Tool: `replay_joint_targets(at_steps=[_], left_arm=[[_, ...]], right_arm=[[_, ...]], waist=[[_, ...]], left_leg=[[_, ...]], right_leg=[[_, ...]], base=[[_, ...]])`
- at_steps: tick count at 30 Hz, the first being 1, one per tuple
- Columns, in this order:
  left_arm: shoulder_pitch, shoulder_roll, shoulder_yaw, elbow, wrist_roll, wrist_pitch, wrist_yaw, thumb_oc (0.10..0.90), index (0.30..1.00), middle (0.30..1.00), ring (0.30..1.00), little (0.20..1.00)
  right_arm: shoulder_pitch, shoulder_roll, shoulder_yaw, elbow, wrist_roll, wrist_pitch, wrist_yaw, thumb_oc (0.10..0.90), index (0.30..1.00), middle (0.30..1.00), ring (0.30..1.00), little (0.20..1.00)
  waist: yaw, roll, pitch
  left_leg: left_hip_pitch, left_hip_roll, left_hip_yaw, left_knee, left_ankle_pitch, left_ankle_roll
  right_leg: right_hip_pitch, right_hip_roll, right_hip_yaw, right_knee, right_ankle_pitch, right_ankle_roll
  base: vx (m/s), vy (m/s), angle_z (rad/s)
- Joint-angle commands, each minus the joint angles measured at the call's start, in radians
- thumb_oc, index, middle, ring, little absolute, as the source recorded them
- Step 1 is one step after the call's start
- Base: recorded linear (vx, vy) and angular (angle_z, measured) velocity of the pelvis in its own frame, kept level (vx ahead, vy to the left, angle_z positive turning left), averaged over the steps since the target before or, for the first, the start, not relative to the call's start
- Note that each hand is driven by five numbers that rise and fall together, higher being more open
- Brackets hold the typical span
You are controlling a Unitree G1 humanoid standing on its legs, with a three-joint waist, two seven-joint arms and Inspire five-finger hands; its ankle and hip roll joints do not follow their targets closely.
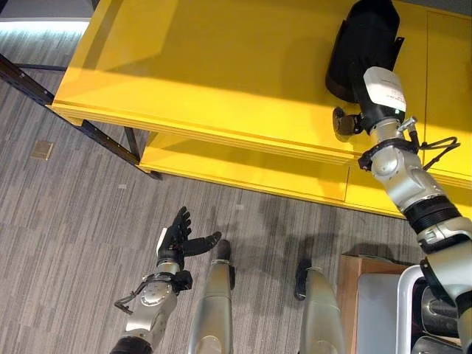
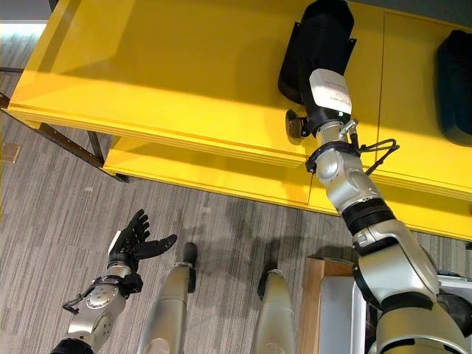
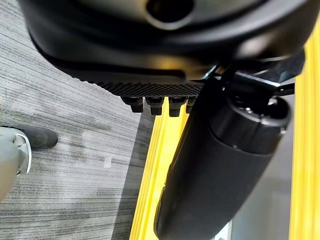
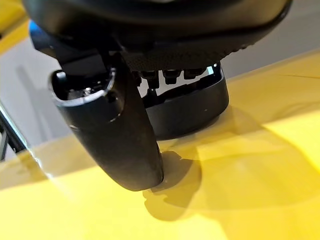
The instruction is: Move parts from the plastic box to the shelf.
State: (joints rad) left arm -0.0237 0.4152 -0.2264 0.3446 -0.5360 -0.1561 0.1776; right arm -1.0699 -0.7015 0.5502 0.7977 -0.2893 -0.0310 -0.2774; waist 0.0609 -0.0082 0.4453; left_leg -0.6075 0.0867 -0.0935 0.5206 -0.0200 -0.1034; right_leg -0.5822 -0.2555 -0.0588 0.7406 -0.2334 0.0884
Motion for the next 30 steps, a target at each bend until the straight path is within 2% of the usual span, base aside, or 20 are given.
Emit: replay_joint_targets(at_steps=[1, 10, 30], left_arm=[[0.009, 0.058, 0.031, -0.089, 0.008, -0.086, -0.03, 0.9, 1.0, 1.0, 1.0, 1.0], [0.021, 0.059, 0.043, -0.089, 0.001, -0.082, -0.056, 0.9, 1.0, 1.0, 1.0, 1.0], [0.026, 0.053, 0.063, -0.094, -0.005, -0.079, -0.073, 0.9, 1.0, 1.0, 1.0, 1.0]], right_arm=[[-0.094, -0.087, 0.027, 0.087, 0.077, 0.0, 0.025, 0.9, 1.0, 1.0, 1.0, 1.0], [-0.1, -0.207, 0.11, 0.082, 0.156, -0.034, 0.147, 0.9, 1.0, 1.0, 1.0, 1.0], [-0.043, -0.358, 0.131, -0.09, 0.261, -0.077, 0.26, 0.9, 1.0, 1.0, 1.0, 1.0]], waist=[[0.026, -0.014, -0.01], [0.032, -0.023, -0.007], [0.022, -0.039, -0.003]], left_leg=[[0.063, 0.026, -0.072, 0.05, -0.138, 0.009], [0.064, 0.026, -0.078, 0.041, -0.129, 0.006], [0.068, 0.037, -0.077, 0.032, -0.125, 0.003]], right_leg=[[0.07, -0.01, -0.007, -0.035, 0.02, -0.005], [0.077, -0.014, -0.018, -0.036, 0.019, -0.003], [0.078, -0.014, -0.021, -0.039, 0.022, -0.001]], base=[[0.0, 0.0, 0.0], [0.0, 0.0, 0.0], [0.0, 0.0, 0.0]])
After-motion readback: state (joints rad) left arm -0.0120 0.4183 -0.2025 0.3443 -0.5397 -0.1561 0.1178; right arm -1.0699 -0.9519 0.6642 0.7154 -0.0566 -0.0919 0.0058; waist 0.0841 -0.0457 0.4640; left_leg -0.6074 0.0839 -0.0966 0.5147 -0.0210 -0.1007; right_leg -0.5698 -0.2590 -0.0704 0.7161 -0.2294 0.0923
